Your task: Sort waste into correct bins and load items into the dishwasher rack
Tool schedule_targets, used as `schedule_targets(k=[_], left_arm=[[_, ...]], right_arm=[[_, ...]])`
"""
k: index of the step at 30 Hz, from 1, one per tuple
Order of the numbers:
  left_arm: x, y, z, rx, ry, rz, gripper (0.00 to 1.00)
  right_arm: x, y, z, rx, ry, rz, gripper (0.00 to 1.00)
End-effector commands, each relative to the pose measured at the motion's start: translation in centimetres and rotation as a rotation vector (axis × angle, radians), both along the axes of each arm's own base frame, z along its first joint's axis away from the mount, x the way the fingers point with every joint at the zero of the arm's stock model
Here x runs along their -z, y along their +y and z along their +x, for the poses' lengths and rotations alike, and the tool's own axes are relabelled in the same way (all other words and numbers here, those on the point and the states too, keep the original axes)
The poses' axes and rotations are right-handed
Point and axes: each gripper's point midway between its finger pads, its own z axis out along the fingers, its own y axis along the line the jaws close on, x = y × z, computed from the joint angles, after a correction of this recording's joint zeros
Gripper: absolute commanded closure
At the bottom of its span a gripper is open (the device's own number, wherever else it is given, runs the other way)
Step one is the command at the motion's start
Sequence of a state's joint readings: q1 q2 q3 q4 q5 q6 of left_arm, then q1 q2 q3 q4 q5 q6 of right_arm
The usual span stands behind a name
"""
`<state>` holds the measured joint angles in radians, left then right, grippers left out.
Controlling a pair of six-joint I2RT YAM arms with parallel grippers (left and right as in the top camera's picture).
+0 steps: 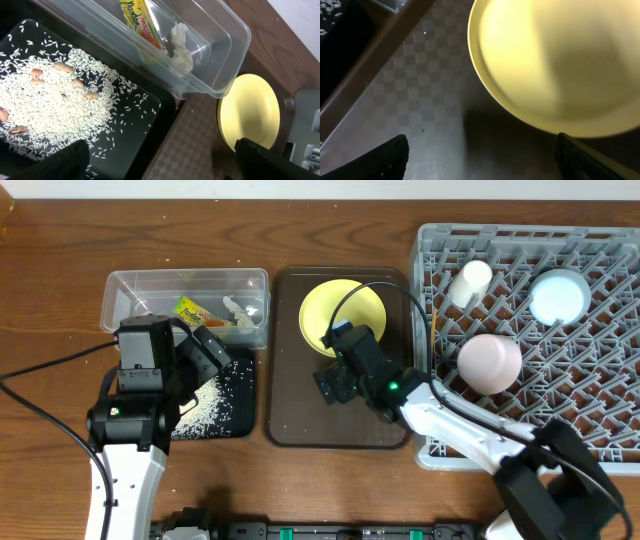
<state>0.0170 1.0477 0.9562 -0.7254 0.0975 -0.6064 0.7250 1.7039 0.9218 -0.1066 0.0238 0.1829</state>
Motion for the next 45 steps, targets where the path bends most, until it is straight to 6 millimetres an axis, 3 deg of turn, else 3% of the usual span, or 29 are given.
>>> schedule_targets(k=[1,8,13,22,29,32,34,41,43,45], left_arm=[[-0.5,0.3,0.2,-0.011,-0.01,0.006,0.05],[-0.4,0.3,0.2,-0.011,-0.01,0.006,0.05],[-0.5,0.3,0.2,-0.011,-0.01,0.006,0.05],[-0.4,0.3,0.2,-0.011,-0.01,0.006,0.05],[-0.5,0.3,0.2,-0.011,-0.01,0.006,0.05],[-0.4,0.3,0.2,-0.011,-0.01,0.006,0.05],[-0.5,0.3,0.2,-0.011,-0.01,0.006,0.05],[-0.4,0.3,0.2,-0.011,-0.01,0.006,0.05],[-0.4,0.3,0.2,-0.011,-0.01,0.006,0.05],[-0.5,0.3,0.2,-0.011,-0.01,0.006,0.05]], right_arm=[[0.7,0.5,0.7,-0.004,-0.012,-0.012,0.1],[4.1,0.8,1.0,-0.03,0.007,-0.051,0.1],[5.5,0.9,0.1,-0.052,0.055,-0.055,0.17],[4.5,5.1,-5.2,-0.287,0.276,0.177,0.32],[3.4,7.7,-9.3,-0.439,0.377,0.278,0.34],[3.2,8.5,-10.9,-0.485,0.406,0.288,0.24],[3.4,8.7,-11.7,-0.498,0.417,0.279,0.01],[3.7,9.0,-12.9,-0.519,0.425,0.253,0.01],[3.8,8.9,-12.6,-0.51,0.416,0.244,0.35],[4.1,8.6,-12.1,-0.486,0.396,0.218,0.78]])
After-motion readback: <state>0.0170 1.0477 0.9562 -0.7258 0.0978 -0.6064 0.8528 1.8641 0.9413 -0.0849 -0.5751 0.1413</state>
